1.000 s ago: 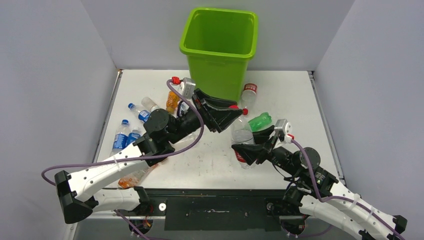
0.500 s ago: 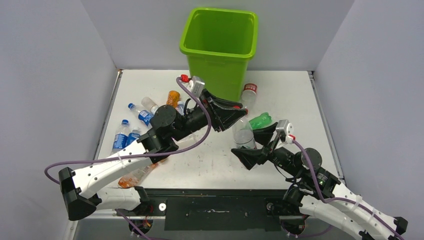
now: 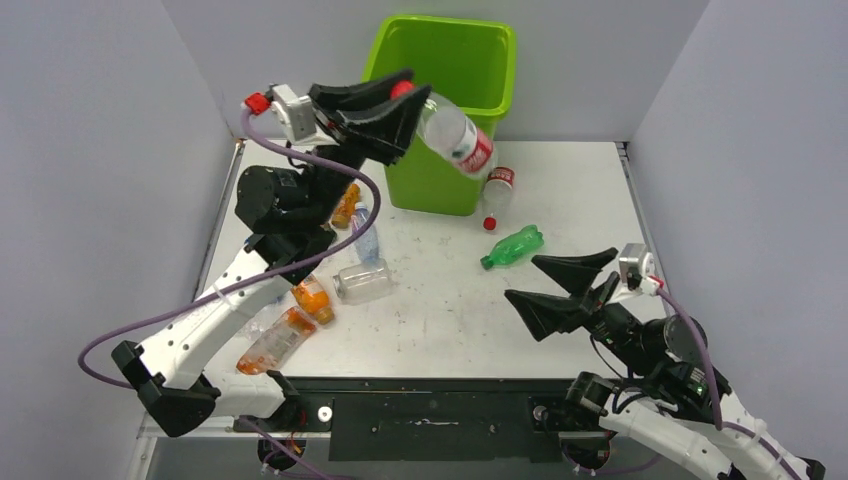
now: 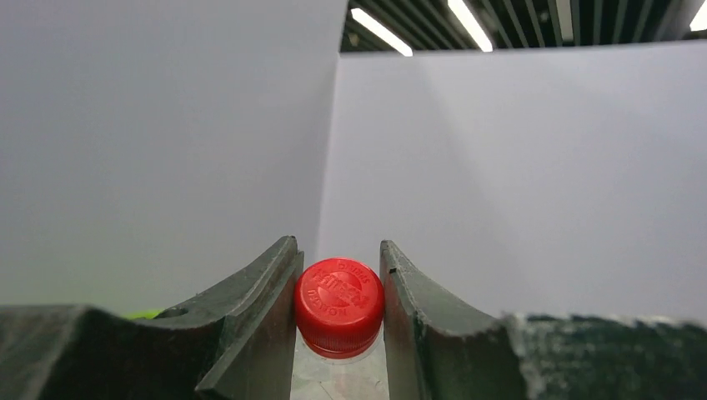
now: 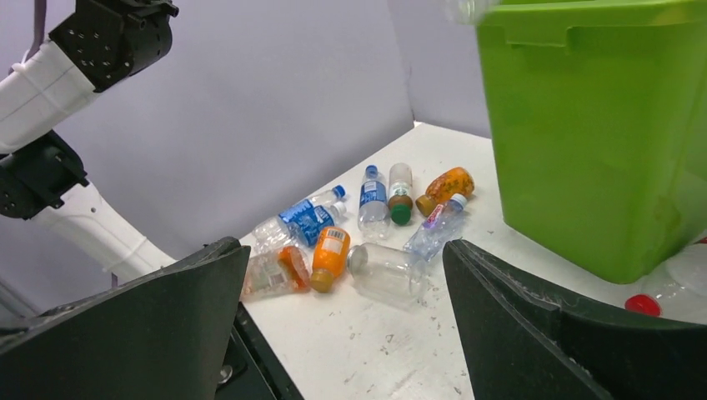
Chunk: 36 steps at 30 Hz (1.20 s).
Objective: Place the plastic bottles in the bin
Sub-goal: Place the plastic bottle in the trash bin.
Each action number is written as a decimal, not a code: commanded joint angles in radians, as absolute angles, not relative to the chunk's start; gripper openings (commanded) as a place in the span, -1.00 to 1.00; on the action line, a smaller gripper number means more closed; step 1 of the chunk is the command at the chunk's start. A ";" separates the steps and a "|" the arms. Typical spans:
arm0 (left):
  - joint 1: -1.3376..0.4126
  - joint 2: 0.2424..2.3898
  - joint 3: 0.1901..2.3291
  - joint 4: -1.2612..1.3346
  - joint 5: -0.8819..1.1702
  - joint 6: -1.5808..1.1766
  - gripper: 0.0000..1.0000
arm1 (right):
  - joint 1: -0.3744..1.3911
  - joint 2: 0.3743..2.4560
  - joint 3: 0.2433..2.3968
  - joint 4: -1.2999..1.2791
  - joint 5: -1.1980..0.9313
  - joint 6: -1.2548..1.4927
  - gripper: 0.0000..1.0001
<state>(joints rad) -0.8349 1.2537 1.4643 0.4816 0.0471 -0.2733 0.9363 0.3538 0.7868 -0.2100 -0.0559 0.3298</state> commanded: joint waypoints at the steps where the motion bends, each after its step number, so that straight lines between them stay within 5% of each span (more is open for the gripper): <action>1: -0.736 1.376 1.560 0.878 0.060 -0.173 -1.00 | 0.936 0.245 0.712 -0.243 0.077 0.390 0.79; 11: -0.627 1.799 1.869 1.166 0.144 -0.148 -1.00 | 0.936 0.108 0.552 -0.246 0.292 0.484 0.80; 18: -0.611 2.066 2.184 1.034 0.054 -0.059 -1.00 | 0.936 0.176 0.553 -0.250 0.303 0.433 0.79; 25: -0.601 2.231 2.447 0.903 -0.081 -0.020 0.95 | 0.936 0.174 0.510 -0.229 0.309 0.456 0.79; 30: -0.607 2.170 2.405 0.956 -0.093 -0.018 0.92 | 0.936 0.189 0.528 -0.242 0.327 0.445 0.79; 36: -0.730 1.852 2.007 1.112 -0.102 0.181 0.92 | 0.936 0.214 0.541 -0.243 0.337 0.460 0.79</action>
<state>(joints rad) -0.6327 2.0995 2.1841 0.9623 -0.0853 0.0288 0.9363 0.1745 0.5083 -0.2695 0.3084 0.4553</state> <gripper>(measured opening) 0.961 0.897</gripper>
